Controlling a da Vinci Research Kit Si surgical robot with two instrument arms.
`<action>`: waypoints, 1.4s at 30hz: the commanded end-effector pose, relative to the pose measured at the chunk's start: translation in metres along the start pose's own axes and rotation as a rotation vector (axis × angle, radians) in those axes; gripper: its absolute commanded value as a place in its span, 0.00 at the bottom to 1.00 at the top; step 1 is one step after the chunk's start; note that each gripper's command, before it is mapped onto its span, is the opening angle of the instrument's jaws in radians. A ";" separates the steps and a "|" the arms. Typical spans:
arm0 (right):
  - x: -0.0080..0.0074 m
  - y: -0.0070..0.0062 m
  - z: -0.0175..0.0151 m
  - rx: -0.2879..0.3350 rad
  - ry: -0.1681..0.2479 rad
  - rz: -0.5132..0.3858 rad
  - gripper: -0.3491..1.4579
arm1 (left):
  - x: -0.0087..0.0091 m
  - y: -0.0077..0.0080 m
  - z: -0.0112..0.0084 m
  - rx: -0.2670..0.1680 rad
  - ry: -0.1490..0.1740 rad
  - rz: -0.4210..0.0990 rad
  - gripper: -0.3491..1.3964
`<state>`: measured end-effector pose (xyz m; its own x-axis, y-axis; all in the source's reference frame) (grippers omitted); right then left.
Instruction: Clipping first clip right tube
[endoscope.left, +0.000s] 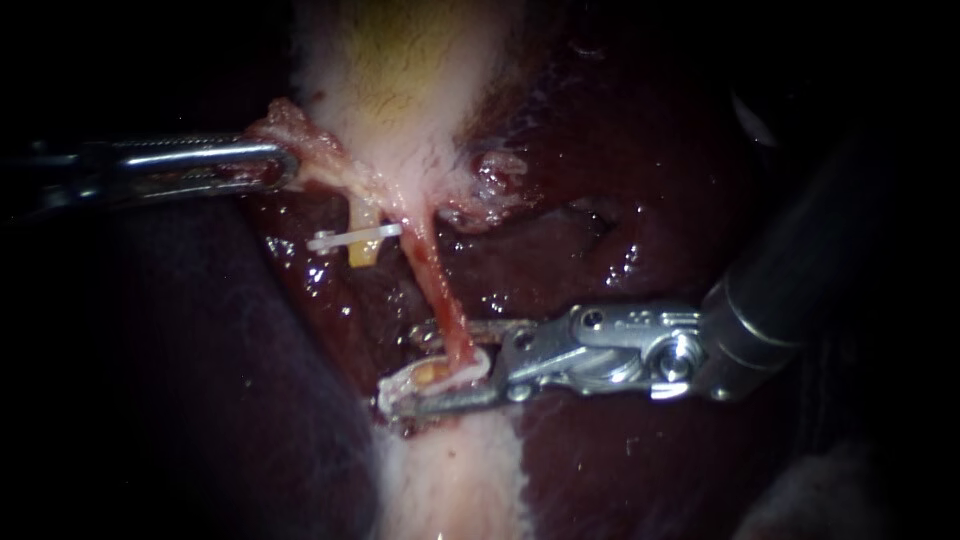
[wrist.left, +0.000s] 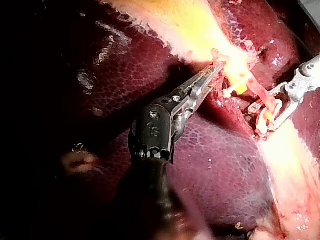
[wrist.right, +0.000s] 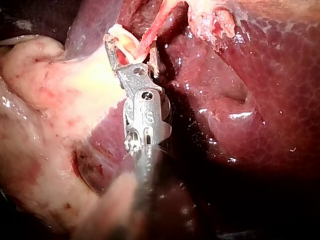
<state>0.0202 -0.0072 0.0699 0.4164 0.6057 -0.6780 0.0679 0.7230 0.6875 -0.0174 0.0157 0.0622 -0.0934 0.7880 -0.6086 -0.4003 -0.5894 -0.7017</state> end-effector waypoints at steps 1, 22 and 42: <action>0.0003 -0.0004 -0.0001 0.033 0.000 -0.003 0.47 | 0.0000 0.0000 0.0000 0.000 0.000 0.000 0.00; 0.0023 -0.0040 -0.0010 0.184 0.027 0.017 0.35 | 0.0000 -0.0001 -0.0003 -0.002 -0.001 0.000 0.00; 0.0020 -0.0024 -0.0025 0.161 0.034 0.120 0.00 | 0.0000 -0.0001 -0.0003 -0.002 -0.001 0.000 0.00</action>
<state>0.0186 -0.0068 0.0661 0.3984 0.6980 -0.5950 0.1620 0.5850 0.7947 -0.0171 0.0157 0.0621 -0.0939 0.7881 -0.6084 -0.3984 -0.5898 -0.7025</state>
